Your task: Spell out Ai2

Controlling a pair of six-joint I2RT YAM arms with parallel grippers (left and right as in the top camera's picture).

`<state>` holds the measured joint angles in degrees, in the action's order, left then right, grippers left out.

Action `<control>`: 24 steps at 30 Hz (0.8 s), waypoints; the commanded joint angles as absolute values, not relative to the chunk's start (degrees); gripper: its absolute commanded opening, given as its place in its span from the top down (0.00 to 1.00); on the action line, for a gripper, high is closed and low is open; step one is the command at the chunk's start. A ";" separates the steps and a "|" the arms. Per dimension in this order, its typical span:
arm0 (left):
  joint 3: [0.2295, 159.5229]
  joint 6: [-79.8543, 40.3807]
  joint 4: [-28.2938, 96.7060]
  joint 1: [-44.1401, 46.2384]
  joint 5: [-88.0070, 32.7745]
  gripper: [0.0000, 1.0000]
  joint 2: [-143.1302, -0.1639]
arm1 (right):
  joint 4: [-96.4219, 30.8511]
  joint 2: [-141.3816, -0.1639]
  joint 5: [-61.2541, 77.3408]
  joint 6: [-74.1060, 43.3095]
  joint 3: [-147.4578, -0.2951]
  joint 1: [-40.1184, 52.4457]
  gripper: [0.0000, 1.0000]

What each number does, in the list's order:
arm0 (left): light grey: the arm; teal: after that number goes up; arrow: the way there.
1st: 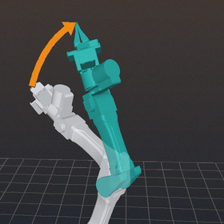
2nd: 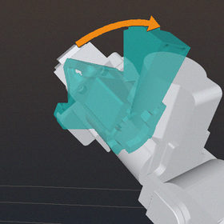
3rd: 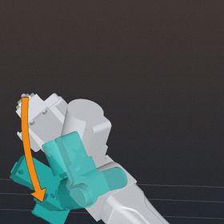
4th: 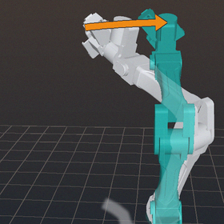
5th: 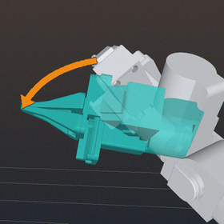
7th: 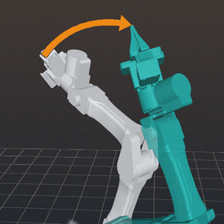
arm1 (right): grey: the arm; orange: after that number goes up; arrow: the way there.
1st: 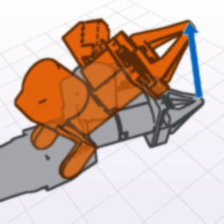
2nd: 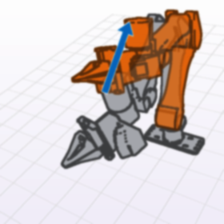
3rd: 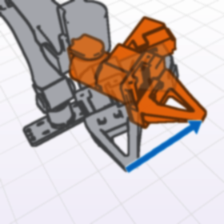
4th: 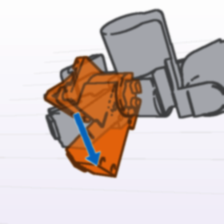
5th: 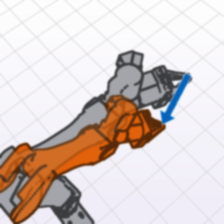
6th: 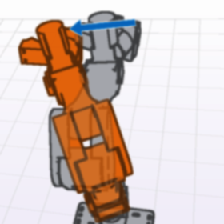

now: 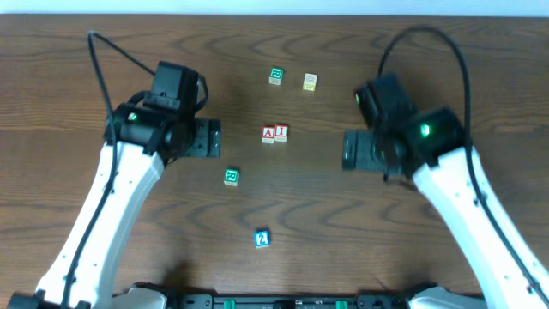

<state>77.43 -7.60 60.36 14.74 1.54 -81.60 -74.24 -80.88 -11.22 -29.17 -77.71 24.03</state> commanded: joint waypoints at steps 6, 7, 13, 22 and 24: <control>78.00 -6.61 65.39 14.74 1.28 0.05 -76.09 | -64.84 -78.87 -2.42 -32.82 -56.23 38.37 0.01; 78.00 -6.63 65.56 14.74 1.26 0.05 -75.77 | -62.52 -78.87 -0.73 -32.80 -55.31 40.07 0.01; 78.00 -6.63 66.00 14.74 0.10 0.04 -75.07 | -51.20 -79.42 19.42 -31.86 -52.75 42.83 0.01; 78.00 -6.63 65.30 14.74 0.16 0.05 -75.07 | -45.98 -81.43 28.99 -38.17 -50.15 48.56 0.01; 78.00 -6.61 65.30 14.74 0.21 0.05 -75.07 | -45.60 -83.42 29.89 -39.05 -50.17 49.54 0.01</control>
<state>77.45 -7.42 65.34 14.74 0.38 -75.72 -45.98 -81.01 26.11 -36.49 -50.72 48.12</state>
